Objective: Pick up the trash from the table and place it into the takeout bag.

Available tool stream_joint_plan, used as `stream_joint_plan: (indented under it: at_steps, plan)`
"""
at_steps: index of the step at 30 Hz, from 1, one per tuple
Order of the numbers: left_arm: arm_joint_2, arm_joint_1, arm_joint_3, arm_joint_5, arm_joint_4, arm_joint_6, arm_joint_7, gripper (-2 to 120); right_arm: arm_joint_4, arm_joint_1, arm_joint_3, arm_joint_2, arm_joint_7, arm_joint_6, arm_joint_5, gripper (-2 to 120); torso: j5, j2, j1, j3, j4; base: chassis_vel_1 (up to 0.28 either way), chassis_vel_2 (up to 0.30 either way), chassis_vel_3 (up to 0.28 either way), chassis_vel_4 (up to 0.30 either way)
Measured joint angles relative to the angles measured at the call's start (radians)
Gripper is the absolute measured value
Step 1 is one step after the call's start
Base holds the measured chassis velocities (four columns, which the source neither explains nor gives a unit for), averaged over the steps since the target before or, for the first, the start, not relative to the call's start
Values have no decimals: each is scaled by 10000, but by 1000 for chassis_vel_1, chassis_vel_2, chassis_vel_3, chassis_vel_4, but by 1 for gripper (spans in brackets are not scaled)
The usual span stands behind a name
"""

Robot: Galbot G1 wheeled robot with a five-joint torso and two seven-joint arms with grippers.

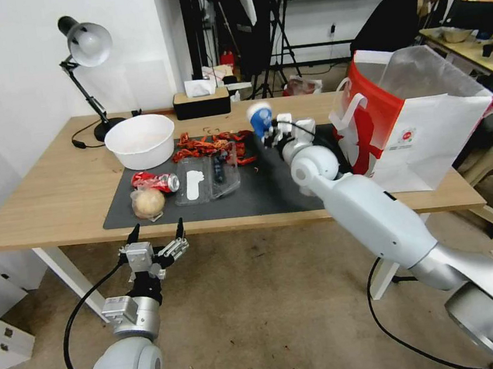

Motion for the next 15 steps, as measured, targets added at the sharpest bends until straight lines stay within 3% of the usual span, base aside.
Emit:
stream_joint_plan:
  at_steps: [5, 11, 15]
  plan:
    - [-1, -51, 19, 13, 3, 4, 0, 100, 1632, -36, 973, -472, 12, -238, -529, 3, 1, 0, 0, 0, 0, 0, 0, 0, 0]
    - [-36, -93, 100, 68, 20, 12, 1, 100, 3257, -57, 2300, -1325, 1265, -2243, -509, 3, 2, 0, 0, 0, 0, 0, 0, 0, 0]
    - [-57, -96, 154, 100, 21, 13, 6, 100, 3734, -443, 3077, -1898, 1621, -2970, -617, 3, 5, 0, -1, 1, -3, 0, 0, 0, 0]
